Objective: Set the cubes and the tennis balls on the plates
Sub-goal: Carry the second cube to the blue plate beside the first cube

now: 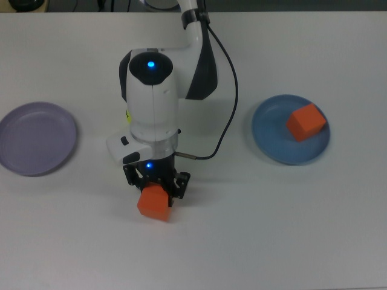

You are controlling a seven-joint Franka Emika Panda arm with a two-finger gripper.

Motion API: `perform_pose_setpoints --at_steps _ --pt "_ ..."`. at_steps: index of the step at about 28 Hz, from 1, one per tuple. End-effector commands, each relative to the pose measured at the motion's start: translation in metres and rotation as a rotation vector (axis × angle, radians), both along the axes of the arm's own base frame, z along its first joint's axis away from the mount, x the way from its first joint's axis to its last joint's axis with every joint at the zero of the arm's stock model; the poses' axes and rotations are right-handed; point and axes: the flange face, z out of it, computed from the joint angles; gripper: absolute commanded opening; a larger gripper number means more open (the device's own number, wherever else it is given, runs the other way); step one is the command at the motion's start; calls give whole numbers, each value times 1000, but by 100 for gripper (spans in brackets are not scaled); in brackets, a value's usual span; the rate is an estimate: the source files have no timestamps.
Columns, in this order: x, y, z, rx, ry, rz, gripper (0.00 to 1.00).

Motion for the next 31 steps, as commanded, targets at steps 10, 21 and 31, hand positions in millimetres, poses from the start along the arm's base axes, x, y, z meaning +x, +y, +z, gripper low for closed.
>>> perform_pose_setpoints --at_steps 10,21,31 --pt "-121 188 127 -33 79 409 0" --pt "-212 282 72 -212 201 553 0" --pt "-225 297 48 -223 208 588 0"
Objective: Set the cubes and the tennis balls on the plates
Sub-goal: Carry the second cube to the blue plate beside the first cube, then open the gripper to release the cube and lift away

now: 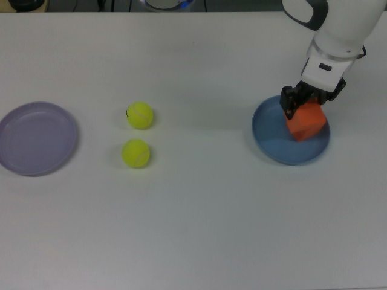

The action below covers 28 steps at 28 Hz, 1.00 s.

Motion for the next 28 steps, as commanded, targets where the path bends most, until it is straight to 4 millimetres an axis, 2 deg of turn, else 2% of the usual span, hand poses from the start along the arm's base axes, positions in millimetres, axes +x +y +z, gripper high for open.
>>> perform_pose_setpoints --at_steps 1,6,10,11,12,13,14,20,25,26,28 --pt "-6 7 -3 -4 -33 22 0" --pt "-22 26 -5 4 -40 52 0" --pt "-28 32 -9 1 -34 55 0" --pt "-30 33 -12 -4 -31 58 6" --pt "-30 32 -14 -8 -28 57 29" --pt "-30 30 -16 -10 -23 52 68" --pt "-30 29 -17 -13 -18 46 100" --pt "-21 17 -16 -22 -23 -2 100" --pt "-19 2 18 -37 -36 -23 100" --pt "-18 -10 36 -50 -33 -27 100" --pt "-14 -27 55 -62 -30 -33 100"
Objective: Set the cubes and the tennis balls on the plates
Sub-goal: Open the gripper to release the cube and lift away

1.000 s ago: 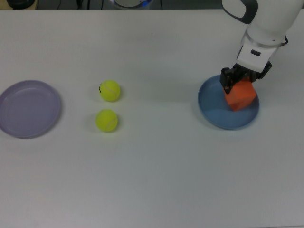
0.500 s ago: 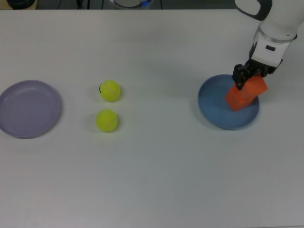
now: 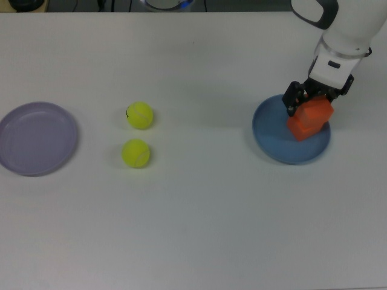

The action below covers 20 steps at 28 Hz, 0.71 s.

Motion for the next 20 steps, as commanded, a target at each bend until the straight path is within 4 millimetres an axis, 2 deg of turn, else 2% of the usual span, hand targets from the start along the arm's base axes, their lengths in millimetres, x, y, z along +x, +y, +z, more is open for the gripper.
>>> perform_pose_setpoints --at_steps 1,2,5,6,8,12,15,16,20 --pt "1 -47 62 -39 -5 -39 100" --pt "11 -70 78 -22 22 -52 100" --pt "26 -102 99 32 60 -36 100" --pt "36 -122 109 73 76 -34 100" --pt "43 -135 114 102 83 -38 100" --pt "52 -154 113 92 99 -55 100" --pt "63 -175 104 80 110 -63 100" --pt "68 -185 91 67 129 -57 100" --pt "78 -203 74 65 158 -55 100"
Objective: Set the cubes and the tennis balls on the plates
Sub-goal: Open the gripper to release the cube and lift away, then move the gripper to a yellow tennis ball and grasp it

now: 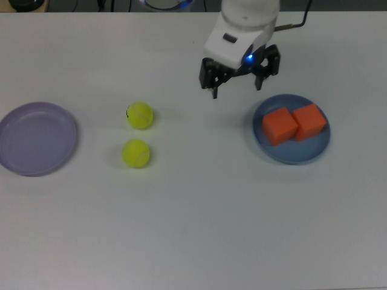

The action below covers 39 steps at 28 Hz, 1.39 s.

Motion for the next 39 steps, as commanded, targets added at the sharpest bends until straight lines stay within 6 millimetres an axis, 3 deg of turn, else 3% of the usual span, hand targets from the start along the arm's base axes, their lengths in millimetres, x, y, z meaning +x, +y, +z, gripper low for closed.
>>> perform_pose_setpoints --at_steps 1,11,17,27,34,39 --pt "8 -28 -36 6 81 24 100" --pt "19 -86 -61 -24 128 -45 100" --pt "22 -135 -79 -50 159 -84 100" --pt "-2 -195 -107 -40 145 -119 100" --pt "-12 -202 -131 -34 118 -122 100" --pt "-18 -217 -132 -19 73 -149 100"
